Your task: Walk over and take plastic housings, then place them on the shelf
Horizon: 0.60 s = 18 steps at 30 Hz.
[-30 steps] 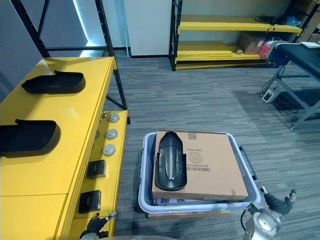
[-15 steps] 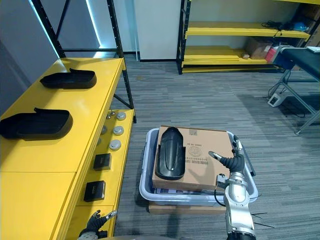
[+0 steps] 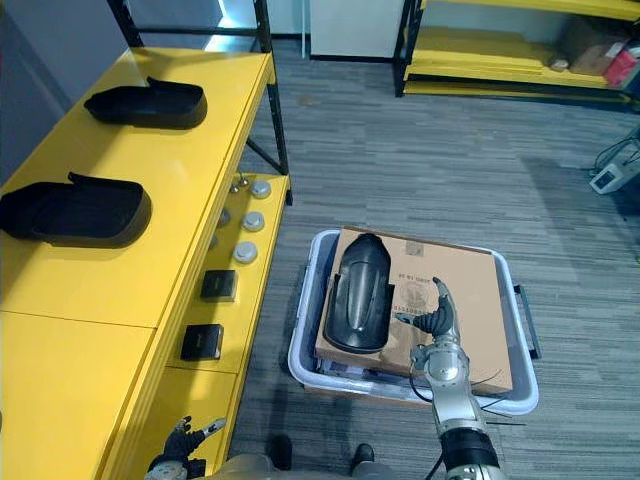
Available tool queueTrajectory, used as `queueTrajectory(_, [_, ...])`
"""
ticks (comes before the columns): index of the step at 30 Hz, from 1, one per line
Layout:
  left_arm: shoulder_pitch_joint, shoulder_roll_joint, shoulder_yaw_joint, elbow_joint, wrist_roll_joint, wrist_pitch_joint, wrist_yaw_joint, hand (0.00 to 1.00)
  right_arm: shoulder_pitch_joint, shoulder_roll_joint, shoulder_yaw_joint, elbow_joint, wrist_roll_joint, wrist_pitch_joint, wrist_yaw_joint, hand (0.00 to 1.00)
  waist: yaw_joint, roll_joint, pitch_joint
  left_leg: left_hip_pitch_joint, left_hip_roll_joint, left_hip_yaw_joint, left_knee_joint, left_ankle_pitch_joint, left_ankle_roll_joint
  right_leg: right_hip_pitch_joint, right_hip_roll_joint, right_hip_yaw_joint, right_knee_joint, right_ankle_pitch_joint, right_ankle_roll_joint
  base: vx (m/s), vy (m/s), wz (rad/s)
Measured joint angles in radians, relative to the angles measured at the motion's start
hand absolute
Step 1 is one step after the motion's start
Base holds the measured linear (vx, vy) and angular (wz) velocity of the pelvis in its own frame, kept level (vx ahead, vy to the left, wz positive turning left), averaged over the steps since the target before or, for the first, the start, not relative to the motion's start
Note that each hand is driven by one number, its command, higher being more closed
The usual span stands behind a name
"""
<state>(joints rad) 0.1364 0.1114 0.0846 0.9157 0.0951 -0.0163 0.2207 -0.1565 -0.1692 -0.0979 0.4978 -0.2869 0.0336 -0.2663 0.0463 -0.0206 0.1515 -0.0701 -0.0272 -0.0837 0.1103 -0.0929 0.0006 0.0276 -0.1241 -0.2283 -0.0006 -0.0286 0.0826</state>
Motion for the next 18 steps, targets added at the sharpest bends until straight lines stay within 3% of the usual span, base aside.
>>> queueTrajectory(4, [-0.005, -0.002, -0.004, -0.003, 0.000, -0.004, 0.003, 0.00, -0.081, 0.011, 0.005, 0.105, 0.003, 0.015, -0.020, 0.00, 0.026, 0.008, 0.022, -0.029, -0.006, -0.014, 0.010, 0.000, 0.000, -0.017, -0.004, -0.016, 0.000, 0.000, 0.000, -0.04, 0.006, 0.14])
queueTrajectory(9, [-0.002, -0.003, -0.004, -0.002, -0.003, -0.002, 0.017, 0.00, -0.146, 0.026, 0.017, 0.203, 0.006, 0.023, -0.060, 0.00, 0.030, 0.010, 0.042, -0.059, -0.012, -0.047, 0.012, 0.008, 0.001, -0.033, -0.005, -0.047, 0.002, 0.000, 0.000, -0.05, 0.004, 0.17])
queueTrajectory(10, [-0.003, -0.003, -0.004, -0.002, -0.003, -0.003, 0.024, 0.00, -0.168, 0.029, 0.016, 0.226, 0.006, 0.027, -0.067, 1.00, 0.032, 0.007, 0.048, -0.061, -0.013, -0.050, 0.010, 0.012, 0.000, -0.033, -0.005, -0.049, 0.002, 0.000, 0.000, -0.07, -0.004, 0.09])
queueTrajectory(13, [-0.006, -0.002, -0.004, -0.002, -0.004, -0.003, 0.029, 0.00, -0.208, 0.037, -0.012, 0.265, 0.010, 0.037, -0.094, 1.00, 0.049, 0.005, 0.052, -0.064, -0.013, -0.051, -0.004, 0.028, -0.005, -0.044, -0.002, -0.050, 0.003, 0.000, 0.000, -0.07, -0.009, 0.03])
queueTrajectory(18, [-0.007, -0.001, -0.004, -0.002, -0.006, -0.004, 0.044, 0.00, -0.262, 0.025, -0.025, 0.298, 0.043, 0.041, -0.107, 1.00, 0.051, -0.003, 0.069, -0.068, -0.009, -0.055, -0.044, 0.063, -0.012, -0.066, 0.000, -0.057, 0.013, 0.001, -0.002, -0.08, -0.005, 0.04])
